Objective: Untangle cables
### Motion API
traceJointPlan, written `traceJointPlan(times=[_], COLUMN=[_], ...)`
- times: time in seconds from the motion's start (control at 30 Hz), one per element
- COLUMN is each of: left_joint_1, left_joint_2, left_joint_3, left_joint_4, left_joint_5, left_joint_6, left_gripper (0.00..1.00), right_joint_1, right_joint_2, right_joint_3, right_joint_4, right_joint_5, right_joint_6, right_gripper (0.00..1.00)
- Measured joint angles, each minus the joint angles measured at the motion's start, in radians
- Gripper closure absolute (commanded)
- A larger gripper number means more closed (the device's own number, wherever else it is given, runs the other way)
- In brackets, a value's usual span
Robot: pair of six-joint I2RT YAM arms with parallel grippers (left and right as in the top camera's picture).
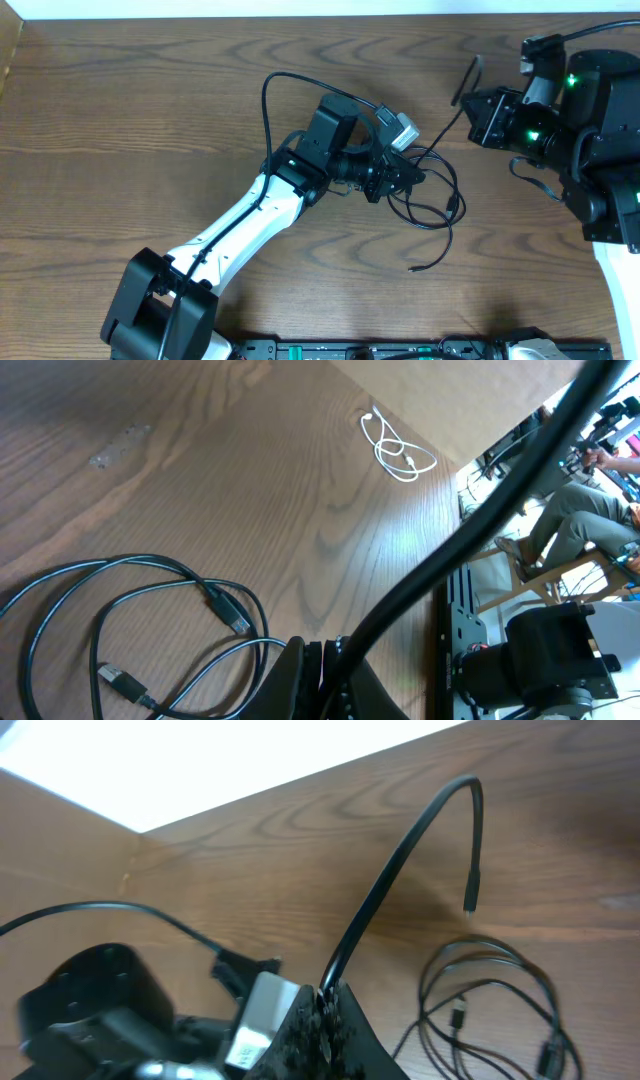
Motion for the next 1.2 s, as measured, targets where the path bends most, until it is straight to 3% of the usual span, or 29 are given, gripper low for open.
traceJointPlan(times=[0.3, 0.33, 0.4, 0.5, 0.77, 1.03, 1.2], left_joint_1=[0.000, 0.000, 0.000, 0.013, 0.172, 0.339, 0.356], left_joint_2=[0.000, -0.005, -0.015, -0.070, -0.269, -0.371, -0.385], left_joint_3=[0.000, 0.000, 0.000, 0.000, 0.000, 0.000, 0.000], left_joint_4=[-0.002, -0.002, -0.005, -0.006, -0.007, -0.007, -0.006], left_joint_5=[0.031, 0.031, 0.030, 0.031, 0.031, 0.031, 0.031], left_joint_6=[-0.034, -0.044, -0.047, -0.054, -0.091, -0.164, -0.190], left_gripper=[0.93, 0.92, 0.93, 0.93, 0.92, 0.92, 0.92], right_joint_1=[-0.028, -0.028, -0.028, -0.029, -0.034, -0.034, -0.031], right_joint_2=[-0.001, -0.001, 0.003, 0.023, 0.115, 0.116, 0.120], right_joint_3=[0.002, 0.002, 0.003, 0.008, 0.011, -0.035, -0.254], right_joint_4=[-0.075, -0.086, -0.084, -0.100, -0.197, -0.186, -0.029], right_joint_5=[0.163, 0.196, 0.212, 0.232, 0.176, -0.105, -0.329], right_joint_6=[-0.053, -0.069, -0.091, -0.135, -0.294, -0.627, -0.771], right_gripper=[0.96, 0.61, 0.19, 0.14, 0.16, 0.28, 0.24])
